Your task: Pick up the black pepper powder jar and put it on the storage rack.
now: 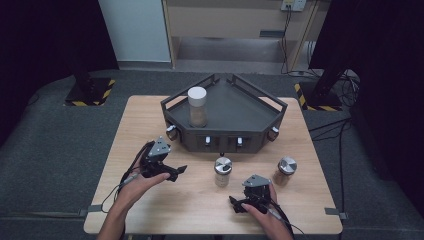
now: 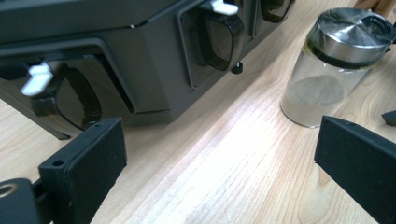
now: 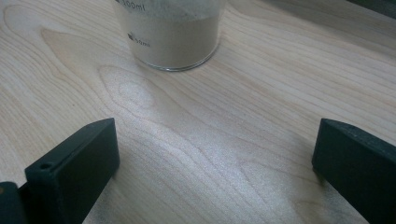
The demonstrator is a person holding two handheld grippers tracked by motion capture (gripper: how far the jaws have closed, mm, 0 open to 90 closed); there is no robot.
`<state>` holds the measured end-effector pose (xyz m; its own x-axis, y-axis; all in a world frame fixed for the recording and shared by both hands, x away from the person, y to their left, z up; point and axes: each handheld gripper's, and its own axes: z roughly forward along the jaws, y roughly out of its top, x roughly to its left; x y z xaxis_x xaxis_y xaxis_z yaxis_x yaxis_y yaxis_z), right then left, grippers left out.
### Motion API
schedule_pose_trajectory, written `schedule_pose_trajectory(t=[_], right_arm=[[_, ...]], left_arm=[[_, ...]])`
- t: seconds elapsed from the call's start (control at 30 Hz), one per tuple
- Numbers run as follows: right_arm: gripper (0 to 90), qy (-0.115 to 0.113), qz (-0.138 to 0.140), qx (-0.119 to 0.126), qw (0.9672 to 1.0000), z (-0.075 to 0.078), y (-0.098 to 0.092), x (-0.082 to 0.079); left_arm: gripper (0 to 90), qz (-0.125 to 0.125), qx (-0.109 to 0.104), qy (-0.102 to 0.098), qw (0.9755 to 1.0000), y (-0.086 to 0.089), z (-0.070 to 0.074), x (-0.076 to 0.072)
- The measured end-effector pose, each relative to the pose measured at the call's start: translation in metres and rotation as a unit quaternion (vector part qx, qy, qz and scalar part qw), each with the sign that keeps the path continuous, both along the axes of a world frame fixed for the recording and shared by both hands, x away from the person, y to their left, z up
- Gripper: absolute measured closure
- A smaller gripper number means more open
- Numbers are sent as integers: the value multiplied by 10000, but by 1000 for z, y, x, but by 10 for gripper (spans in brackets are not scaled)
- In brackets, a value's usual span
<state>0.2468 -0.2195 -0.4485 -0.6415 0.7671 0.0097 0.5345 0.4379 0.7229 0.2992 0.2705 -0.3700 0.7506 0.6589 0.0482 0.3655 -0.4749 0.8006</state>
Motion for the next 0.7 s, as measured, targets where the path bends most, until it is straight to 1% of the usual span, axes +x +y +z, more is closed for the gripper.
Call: schedule_pose_trajectory(t=[0.07, 0.17, 0.23, 0.4, 0.7], right_arm=[[7, 0, 0, -1, 10000, 0, 0, 0], [8, 0, -1, 1, 10000, 0, 0, 0], [7, 0, -1, 1, 10000, 0, 0, 0], [8, 1, 0, 0, 10000, 0, 0, 0], [8, 1, -1, 0, 10000, 0, 0, 0]], left_arm=[[10, 0, 6, 24, 10000, -2, -2, -1], [10, -8, -66, 59, 10000, -2, -7, -3], [10, 2, -33, 88, 10000, -3, -10, -4], [10, 25, -59, 143, 9999, -3, -17, -9], [10, 41, 34, 205, 9998, -7, -25, -17]])
